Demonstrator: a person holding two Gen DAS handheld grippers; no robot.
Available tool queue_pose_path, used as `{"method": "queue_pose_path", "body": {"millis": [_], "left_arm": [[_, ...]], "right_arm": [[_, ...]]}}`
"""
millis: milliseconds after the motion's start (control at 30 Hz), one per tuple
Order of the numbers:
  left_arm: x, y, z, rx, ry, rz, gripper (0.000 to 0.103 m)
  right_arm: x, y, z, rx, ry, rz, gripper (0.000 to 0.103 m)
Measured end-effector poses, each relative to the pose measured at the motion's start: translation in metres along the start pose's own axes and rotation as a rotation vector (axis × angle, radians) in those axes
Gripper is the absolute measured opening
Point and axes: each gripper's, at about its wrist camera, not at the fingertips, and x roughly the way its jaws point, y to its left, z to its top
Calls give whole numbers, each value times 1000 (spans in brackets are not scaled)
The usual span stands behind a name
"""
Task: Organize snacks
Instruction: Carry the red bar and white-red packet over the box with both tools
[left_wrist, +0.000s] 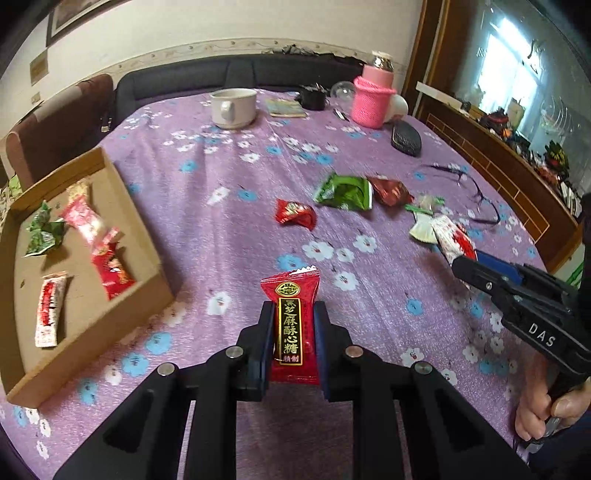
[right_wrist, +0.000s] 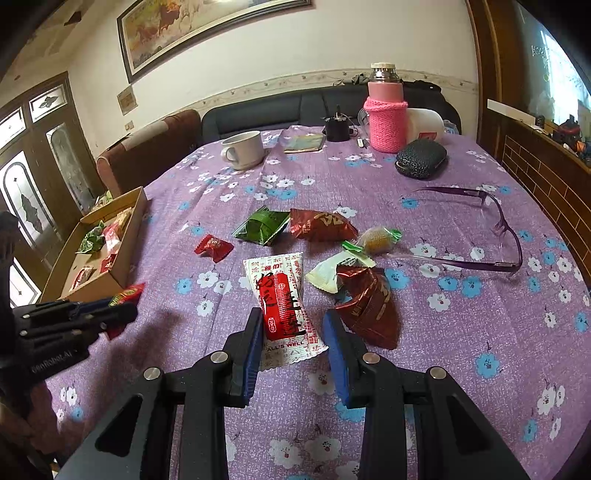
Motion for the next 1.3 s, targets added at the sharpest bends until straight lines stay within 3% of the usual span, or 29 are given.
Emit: {"method": "queue_pose_path", "body": {"millis": [300,667,1033,1300], "left_arm": [[-30,31,3,-49,-71,37,19],[-63,108,4,-214,-150,82,19],[-88,183,-5,-362,-201,151,19],[-76,222,-12,-432,-172,188,19]], "right_arm": [[-18,15,8,5,15,56,35],[-32,79,38,-103,14,146,36],[8,175,67,-227,71,269,36],[63,237,66,-256,159,324,36]]}}
